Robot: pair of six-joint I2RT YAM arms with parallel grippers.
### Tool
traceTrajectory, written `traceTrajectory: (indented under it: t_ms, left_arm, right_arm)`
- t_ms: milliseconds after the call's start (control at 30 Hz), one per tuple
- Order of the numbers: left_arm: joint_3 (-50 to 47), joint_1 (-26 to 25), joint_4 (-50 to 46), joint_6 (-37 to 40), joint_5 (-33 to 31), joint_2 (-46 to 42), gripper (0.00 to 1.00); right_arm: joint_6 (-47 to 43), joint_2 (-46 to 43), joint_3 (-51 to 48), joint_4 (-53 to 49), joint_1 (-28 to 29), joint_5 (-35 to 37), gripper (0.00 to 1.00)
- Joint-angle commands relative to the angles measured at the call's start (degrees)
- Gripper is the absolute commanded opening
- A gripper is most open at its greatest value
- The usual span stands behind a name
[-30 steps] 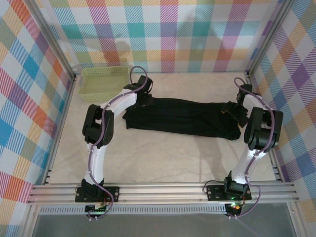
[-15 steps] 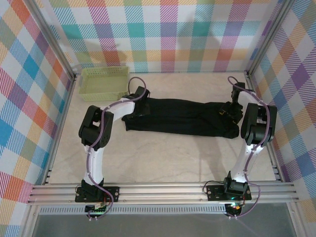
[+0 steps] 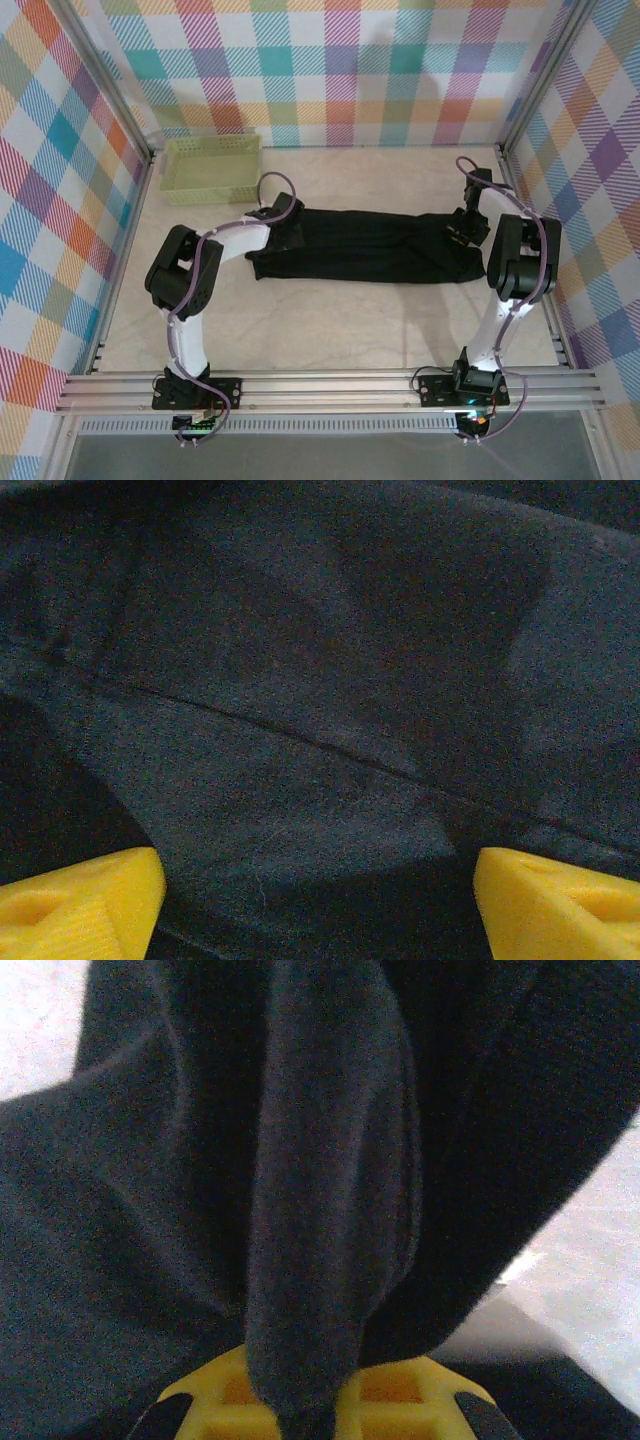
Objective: Fold the inside-out t-shirt
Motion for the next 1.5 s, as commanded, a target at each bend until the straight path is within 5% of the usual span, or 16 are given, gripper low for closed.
traceTrajectory:
  t_ms: [0,200,467,667,967,1467]
  left_arm:
    - [-3.3,-5.3,-5.4,-5.3,2.7,-1.3,0.82]
    - [-1.4,-13.7,-7.6,-8.2,3.4,-6.3,0.84]
    - [-5.1,-7.7,-11.1,-5.8,-1.8,-15.0,0.89]
    - [-9.7,-5.8,-6.2,-5.9,1.9,-11.9,0.73]
    - [-14.9,-7.9,5.9,-7.8,7.4,-9.0,0.42]
    - [-23.5,-10.8,15.5,-11.1,9.2,-11.3,0.21]
  right_arm:
    - [-1.3,-5.8,1.1,-4.6,-0.5,9.1,0.00]
    - [-4.9,-8.5,8.4,-11.1,0.2,16.2,0.00]
    - [-7.9,-9.1,15.3,-18.8,11.2,19.9,0.00]
    - [-5.4,-10.1,19.5,-24.9,24.0,18.5,0.00]
    - [5.1,-7.4,23.8,-20.5,42.4,4.1,0.00]
    - [16.0,4.3,29.7,-8.5,51.6,-7.6,0.00]
